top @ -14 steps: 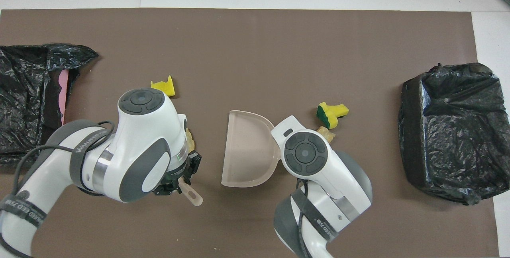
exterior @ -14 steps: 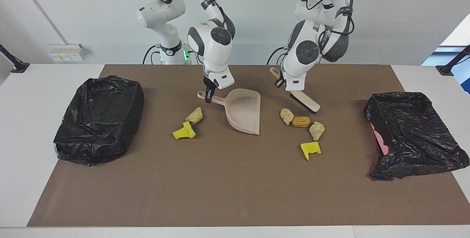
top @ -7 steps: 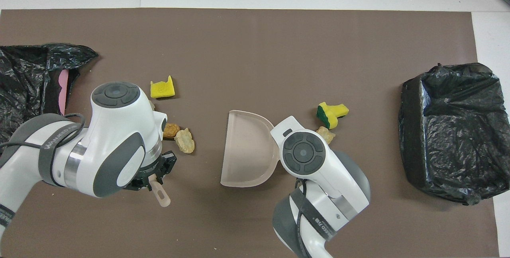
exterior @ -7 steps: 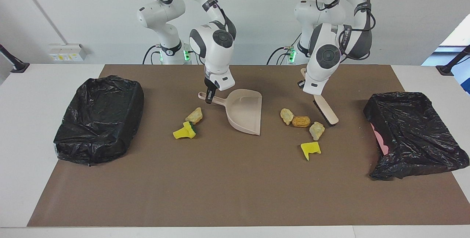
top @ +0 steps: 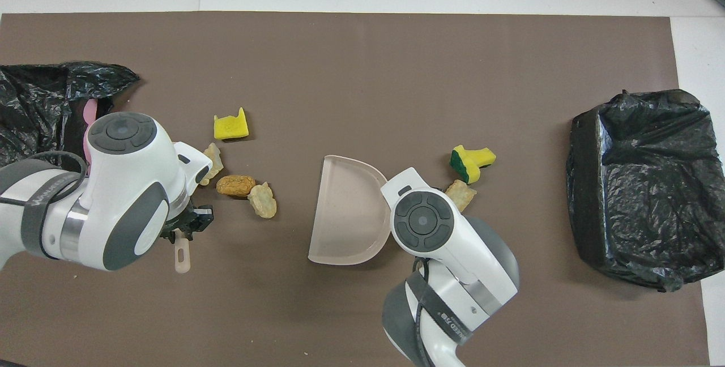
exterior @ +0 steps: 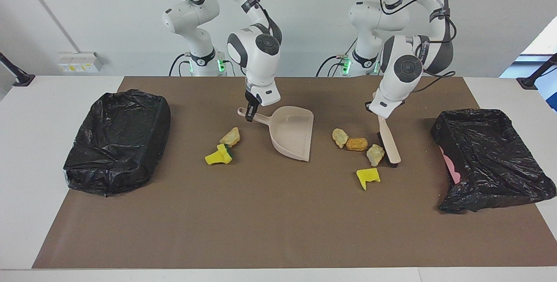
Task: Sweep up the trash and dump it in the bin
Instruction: 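Sweep the tan trash pieces into the dustpan with the left gripper's brush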
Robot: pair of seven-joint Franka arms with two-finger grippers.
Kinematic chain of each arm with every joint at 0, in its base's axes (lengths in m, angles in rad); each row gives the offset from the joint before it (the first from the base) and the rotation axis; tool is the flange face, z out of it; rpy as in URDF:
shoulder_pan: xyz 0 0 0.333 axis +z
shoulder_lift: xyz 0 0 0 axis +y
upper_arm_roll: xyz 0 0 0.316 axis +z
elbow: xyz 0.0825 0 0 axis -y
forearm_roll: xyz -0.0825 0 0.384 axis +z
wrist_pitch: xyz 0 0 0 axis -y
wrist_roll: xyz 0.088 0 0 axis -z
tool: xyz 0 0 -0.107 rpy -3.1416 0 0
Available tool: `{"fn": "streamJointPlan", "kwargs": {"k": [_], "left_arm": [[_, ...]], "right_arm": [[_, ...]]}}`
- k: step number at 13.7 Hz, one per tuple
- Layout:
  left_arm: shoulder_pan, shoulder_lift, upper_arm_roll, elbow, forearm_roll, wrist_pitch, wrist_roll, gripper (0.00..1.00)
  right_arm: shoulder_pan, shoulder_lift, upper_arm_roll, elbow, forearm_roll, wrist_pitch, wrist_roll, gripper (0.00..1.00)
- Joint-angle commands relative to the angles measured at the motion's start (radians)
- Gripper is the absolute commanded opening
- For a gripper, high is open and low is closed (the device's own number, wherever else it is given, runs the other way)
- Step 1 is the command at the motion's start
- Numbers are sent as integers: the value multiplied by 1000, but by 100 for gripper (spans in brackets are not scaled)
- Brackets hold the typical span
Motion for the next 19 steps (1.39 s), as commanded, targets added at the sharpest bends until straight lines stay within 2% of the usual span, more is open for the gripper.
{"fn": "streamJointPlan", "kwargs": {"k": [1,3,6,8,11,15,17,19], "left_arm": [[-39,-75,-12,-99,17,50,23,0],[-126,-67,-12,-124,-24,99,17,0],[-247,-73,-12,-124,-165,112,-2,0],[-338,-76,-12,-112,-190,109,-2,0],[-410,-61,-14,-61,-237,101,-19,0],[-426,-41,-8,6,-360,98,-85,0],[-406,-50,1,51,-352,35,-80,0],[-319,-53,12,133,-317,-41,-68,0]], "right_arm": [[-1,4,2,2,4,-1,36,0],[-1,4,2,2,4,-1,34,0],[-1,4,2,2,4,-3,34,0],[-1,4,2,2,4,-3,34,0],[-1,4,2,2,4,-4,34,0],[-1,4,2,2,4,-4,34,0],[-1,4,2,2,4,-3,34,0],[-1,4,2,2,4,-4,34,0]]}}
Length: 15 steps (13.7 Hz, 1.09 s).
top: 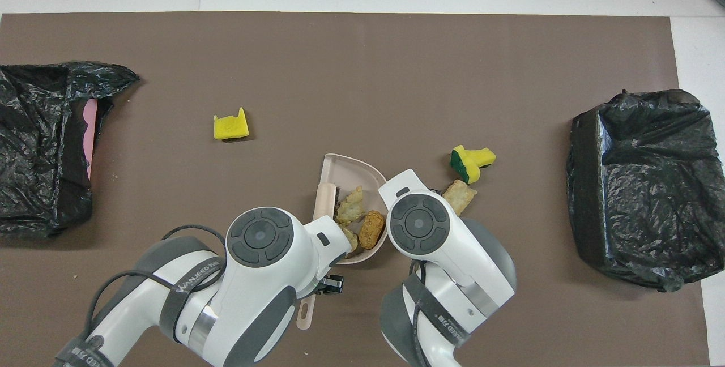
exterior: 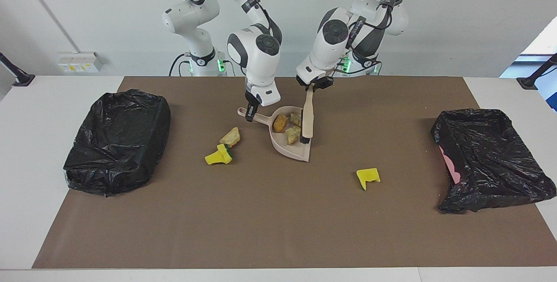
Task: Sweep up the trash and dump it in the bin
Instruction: 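Sweep the tan trash pieces into the dustpan with the left gripper's brush, then sweep the yellow sponge into the dustpan with the left gripper's brush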
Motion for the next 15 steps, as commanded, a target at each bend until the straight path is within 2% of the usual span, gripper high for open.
{"fn": "streamJointPlan", "kwargs": {"k": [1,5,7,9,14,15], "left_arm": [[103,7,9,130,63,-111,26,0],[212,34,11,149,177,-85,218,0],[307,52,11,150,245,-33,360,0],[389,75,11,173,261,12,500,0],[518,196,11,276,289,58,607,0],[518,225,11,276,355,111,640,0]], "right_arm": [[-3,4,3,2,4,-2,31,0],[-9,7,3,-1,6,-13,28,0],[-9,7,3,-1,13,-13,28,0],[-9,19,3,1,16,-15,31,0],[-8,19,3,4,16,-25,31,0],[-8,19,3,4,16,-25,31,0]]}}
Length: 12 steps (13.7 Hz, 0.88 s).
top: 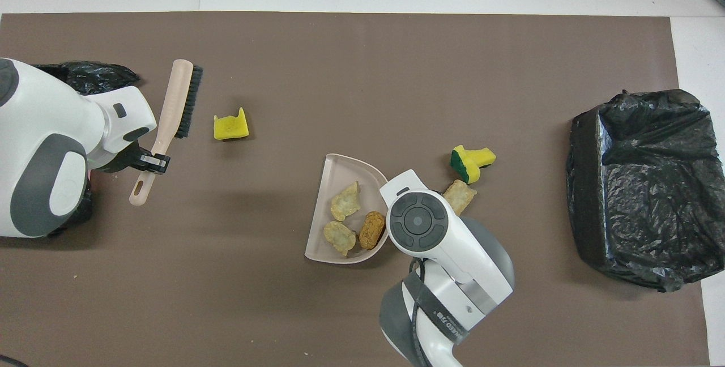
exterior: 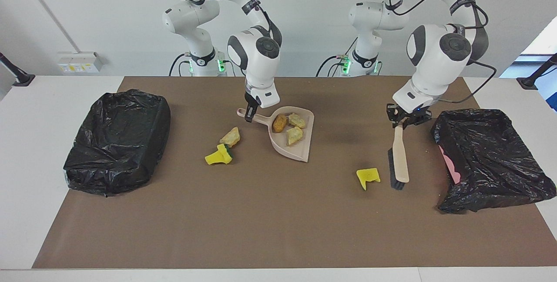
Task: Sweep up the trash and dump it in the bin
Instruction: 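Sweep the yellow sponge into the dustpan with the left gripper's brush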
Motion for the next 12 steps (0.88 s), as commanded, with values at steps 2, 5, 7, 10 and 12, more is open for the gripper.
{"fn": "streamJointPlan", "kwargs": {"k": [2,5,7,10,12], "left_arm": [[14,97,-14,27,158,125,95,0],[0,118,-14,-20,210,128,129,0],[-12,100,-17,-66,223,101,129,0],[-78,73,-23,-76,215,-36,120,0],[-133,65,-23,-77,213,-62,117,0]], "right_arm": [[-7,10,4,6,13,-19,26,0],[-7,8,4,6,13,-16,26,0],[-7,8,4,4,15,-14,26,0],[-7,8,4,6,15,-14,26,0],[-7,8,4,4,15,-13,26,0]]}}
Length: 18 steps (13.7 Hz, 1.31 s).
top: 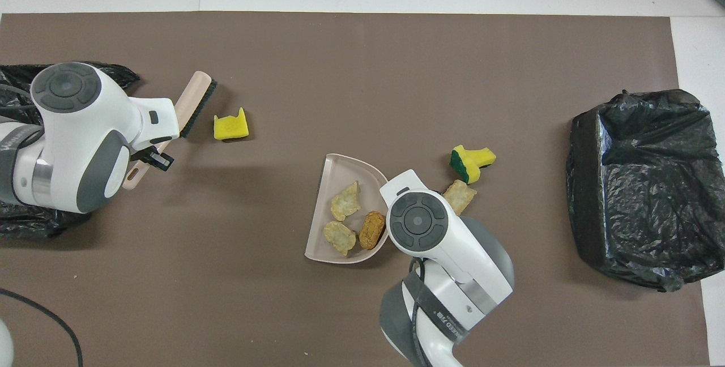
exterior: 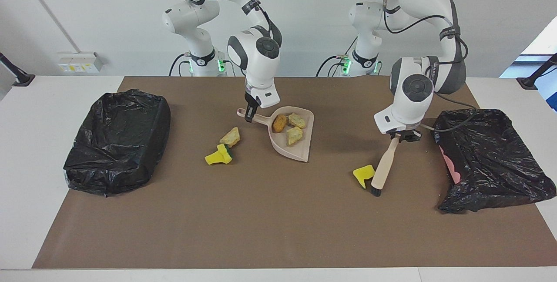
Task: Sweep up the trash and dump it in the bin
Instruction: 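Sweep the yellow sponge into the dustpan with the left gripper's brush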
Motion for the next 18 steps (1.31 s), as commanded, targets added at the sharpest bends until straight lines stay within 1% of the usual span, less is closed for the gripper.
{"fn": "streamJointPlan", "kwargs": {"k": [1,2,4,7,8,9,13,14,16,18], "left_arm": [[-82,-48,6,-31,9,-52,-10,0],[-112,-56,6,-38,-17,-62,-13,0],[-178,-97,6,-96,-69,-60,-32,0],[-307,-169,6,-194,-85,-60,-166,0],[-344,-185,6,-211,-95,-62,-195,0],[-381,-194,6,-216,-109,-69,-229,0],[-461,-202,6,-201,-148,-94,-365,0],[-462,-211,5,-199,-148,-123,-367,0],[-461,-252,5,-178,-151,-254,-353,0],[-464,-288,3,-178,-189,-301,-368,0]], "right_arm": [[-7,8,5,4,15,-13,25,0],[-7,8,5,4,15,-13,25,0],[-7,8,5,4,15,-13,27,0],[-7,8,5,4,15,-13,27,0],[-7,8,5,4,15,-13,27,0],[-7,8,5,4,15,-13,27,0],[-7,8,5,4,15,-13,27,0],[-7,8,5,4,15,-13,27,0],[-7,8,5,4,15,-14,27,0],[-7,8,3,4,15,-17,25,0]]}}
